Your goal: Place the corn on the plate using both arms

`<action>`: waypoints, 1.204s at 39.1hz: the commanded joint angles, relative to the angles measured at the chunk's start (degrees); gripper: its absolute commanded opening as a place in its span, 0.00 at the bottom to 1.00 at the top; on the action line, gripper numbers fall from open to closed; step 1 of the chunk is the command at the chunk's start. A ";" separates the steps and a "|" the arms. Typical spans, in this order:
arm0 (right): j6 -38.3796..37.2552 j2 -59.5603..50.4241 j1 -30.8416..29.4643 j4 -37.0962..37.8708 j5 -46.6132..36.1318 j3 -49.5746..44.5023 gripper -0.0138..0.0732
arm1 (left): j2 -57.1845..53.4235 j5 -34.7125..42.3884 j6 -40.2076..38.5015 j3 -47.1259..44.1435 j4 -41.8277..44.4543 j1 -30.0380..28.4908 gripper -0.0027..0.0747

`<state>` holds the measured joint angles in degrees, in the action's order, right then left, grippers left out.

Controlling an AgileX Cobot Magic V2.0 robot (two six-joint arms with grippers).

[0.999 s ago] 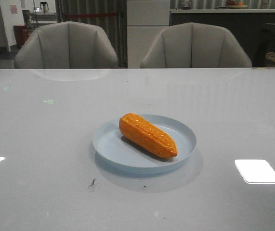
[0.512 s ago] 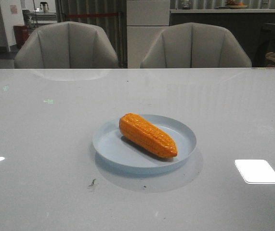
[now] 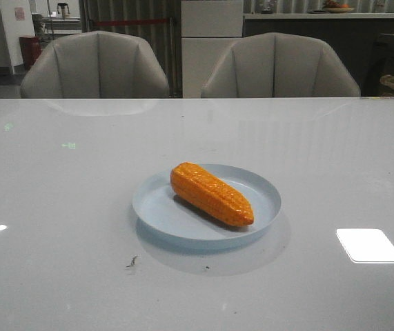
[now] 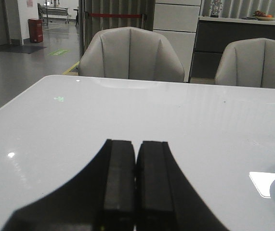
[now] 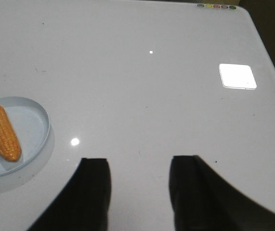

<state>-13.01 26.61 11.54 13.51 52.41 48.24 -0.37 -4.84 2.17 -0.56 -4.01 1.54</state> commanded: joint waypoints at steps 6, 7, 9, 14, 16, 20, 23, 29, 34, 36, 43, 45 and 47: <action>0.03 -1.20 -0.45 -0.98 -2.64 0.84 0.23 | -0.73 4.48 -0.17 -2.22 -0.63 0.08 0.16; 0.03 -1.48 -0.45 -1.36 -2.64 0.58 0.23 | -0.73 4.48 -0.17 -2.22 -0.63 0.08 0.16; 0.03 -2.84 -0.83 -2.19 -3.32 -0.29 0.23 | -0.73 4.48 -0.17 -2.22 -0.63 0.08 0.16; 0.03 -6.81 -3.12 -2.86 -8.05 -3.05 0.23 | -0.73 4.48 -0.17 -2.22 -0.63 0.08 0.16; 0.03 -8.62 -4.83 -3.41 -11.03 -4.65 0.23 | -0.73 4.48 -0.17 -2.22 -0.63 0.08 0.16; 0.03 -12.79 -8.05 -4.90 -16.39 -7.91 0.23 | -0.73 4.48 -0.17 -2.22 -0.63 0.08 0.16; 0.03 -15.94 -9.56 -6.17 -20.48 -10.43 0.23 | -0.73 4.48 -0.17 -2.22 -0.63 0.08 0.16; 0.03 -22.85 -10.68 -9.32 -29.90 -18.71 0.23 | -0.73 4.48 -0.17 -2.22 -0.63 0.08 0.16; 0.03 -28.81 -10.68 -12.48 -37.83 -27.72 0.23 | -0.73 4.48 -0.17 -2.22 -0.63 0.08 0.16; 0.03 -28.38 -10.68 -12.80 -41.23 -30.21 0.23 | -0.73 4.48 -0.17 -2.22 -0.63 0.08 0.16; 0.03 -28.57 -10.68 -12.75 -52.88 -38.32 0.22 | -0.73 4.48 -0.17 -2.22 -0.63 0.08 0.16; 0.03 -28.57 -10.68 -12.75 -56.68 -40.96 0.22 | -0.73 4.48 -0.17 -2.22 -0.63 0.08 0.16; 0.03 -28.57 -10.68 -12.75 -59.38 -43.55 0.22 | -0.73 4.48 -0.17 -2.22 -0.63 0.08 0.16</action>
<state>-13.01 -0.71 1.22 0.88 2.89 6.00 -0.37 -4.84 2.24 -0.56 -4.01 1.54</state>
